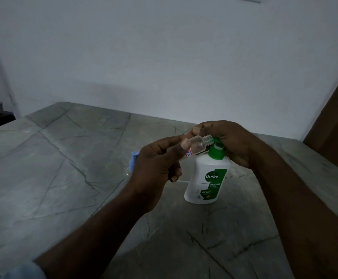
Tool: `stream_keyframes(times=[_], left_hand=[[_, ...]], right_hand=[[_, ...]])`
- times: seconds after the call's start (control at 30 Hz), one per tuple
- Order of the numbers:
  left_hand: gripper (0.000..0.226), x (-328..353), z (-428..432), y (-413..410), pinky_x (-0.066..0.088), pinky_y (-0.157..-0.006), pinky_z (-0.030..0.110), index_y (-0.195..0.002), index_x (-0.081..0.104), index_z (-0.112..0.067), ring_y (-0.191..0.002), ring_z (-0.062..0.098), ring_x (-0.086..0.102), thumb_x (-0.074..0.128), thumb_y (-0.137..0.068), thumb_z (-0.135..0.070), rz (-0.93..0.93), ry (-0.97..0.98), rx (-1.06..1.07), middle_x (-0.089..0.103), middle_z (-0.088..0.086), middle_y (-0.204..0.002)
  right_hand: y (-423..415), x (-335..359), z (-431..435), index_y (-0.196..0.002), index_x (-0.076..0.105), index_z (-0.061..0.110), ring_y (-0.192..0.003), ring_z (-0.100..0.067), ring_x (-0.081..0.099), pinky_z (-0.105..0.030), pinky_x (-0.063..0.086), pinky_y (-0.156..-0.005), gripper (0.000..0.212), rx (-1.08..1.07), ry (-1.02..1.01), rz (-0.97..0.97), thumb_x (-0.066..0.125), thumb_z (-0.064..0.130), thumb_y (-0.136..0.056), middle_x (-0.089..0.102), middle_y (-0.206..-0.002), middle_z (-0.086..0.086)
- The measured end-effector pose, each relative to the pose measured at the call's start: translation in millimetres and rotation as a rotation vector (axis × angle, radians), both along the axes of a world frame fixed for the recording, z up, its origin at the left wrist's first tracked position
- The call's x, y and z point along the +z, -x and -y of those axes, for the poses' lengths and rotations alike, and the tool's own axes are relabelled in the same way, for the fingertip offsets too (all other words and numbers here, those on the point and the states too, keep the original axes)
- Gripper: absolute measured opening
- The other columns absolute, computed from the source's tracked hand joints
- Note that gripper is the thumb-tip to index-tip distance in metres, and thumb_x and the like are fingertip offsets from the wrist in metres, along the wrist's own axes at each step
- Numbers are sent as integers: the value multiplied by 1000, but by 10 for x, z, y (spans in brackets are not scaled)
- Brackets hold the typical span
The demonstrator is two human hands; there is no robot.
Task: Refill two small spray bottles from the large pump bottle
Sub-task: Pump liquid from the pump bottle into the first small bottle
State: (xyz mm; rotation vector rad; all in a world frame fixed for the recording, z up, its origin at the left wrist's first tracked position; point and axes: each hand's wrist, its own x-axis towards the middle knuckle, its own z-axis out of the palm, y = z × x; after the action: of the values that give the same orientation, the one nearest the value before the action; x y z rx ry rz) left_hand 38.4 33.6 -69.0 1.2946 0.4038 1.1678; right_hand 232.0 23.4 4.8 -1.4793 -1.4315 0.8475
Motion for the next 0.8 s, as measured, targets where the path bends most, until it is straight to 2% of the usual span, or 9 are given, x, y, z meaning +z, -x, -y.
stream_keyframes(times=[0.13,0.27,0.37,0.43,0.5,0.57,0.67,0.77,0.8], left_hand=[[48,-3,-2,-10,39,-45,22,-122,74,-13,-50,10,49,71,-84,-40,-13,-2,7,74,21,-106],[44,2,16,-20,41,-46,23,-121,74,-14,-51,10,51,70,-85,-40,-12,-4,-8,74,18,-108],[44,0,10,-11,41,-46,23,-120,75,-14,-52,10,52,69,-85,-40,-19,-7,-6,72,23,-105],[43,-2,18,-5,40,-46,23,-117,76,-14,-52,11,52,69,-84,-40,-17,1,-6,73,18,-95],[45,-1,31,-7,40,-45,24,-118,75,-13,-51,12,51,70,-82,-40,-10,10,-8,73,14,-92],[46,1,32,-9,40,-45,24,-119,75,-11,-51,13,51,69,-82,-40,-16,9,4,72,18,-96],[48,2,29,-12,41,-46,24,-122,73,-11,-52,12,52,68,-85,-40,-29,4,1,73,20,-105],[49,2,25,-26,41,-46,24,-122,73,-12,-52,13,53,69,-83,-41,-2,10,-2,74,17,-105],[49,-3,17,-31,41,-45,24,-122,73,-12,-51,13,53,70,-83,-42,3,9,-3,74,17,-104]], right_hand=[[-10,43,24,-111,74,0,-108,-42,69,-50,54,-96,27,15,-19,81,55,17,-100,75,-111,-19],[-20,110,47,-104,76,9,-97,-25,73,-35,57,-84,21,22,-62,111,58,19,-100,79,-102,-5],[-13,67,29,-106,75,5,-94,-26,72,-40,57,-86,23,42,-32,48,58,18,-98,78,-105,-13],[3,24,18,-103,76,4,-96,-31,71,-45,55,-90,22,37,-3,7,60,18,-96,76,-109,-21],[15,12,19,-105,75,3,-97,-32,70,-42,57,-87,22,13,3,-20,60,16,-96,75,-110,-21],[10,13,16,-107,75,3,-95,-29,71,-35,59,-81,22,1,-17,16,57,13,-98,76,-108,-16],[3,53,37,-108,75,5,-98,-29,71,-41,56,-88,24,7,-34,96,55,17,-100,77,-107,-11],[-3,101,45,-107,75,8,-92,-18,73,-34,58,-82,21,13,-72,128,58,19,-100,79,-99,1],[-5,94,35,-107,75,7,-94,-21,74,-36,58,-84,22,6,-67,111,59,18,-100,79,-100,0]])
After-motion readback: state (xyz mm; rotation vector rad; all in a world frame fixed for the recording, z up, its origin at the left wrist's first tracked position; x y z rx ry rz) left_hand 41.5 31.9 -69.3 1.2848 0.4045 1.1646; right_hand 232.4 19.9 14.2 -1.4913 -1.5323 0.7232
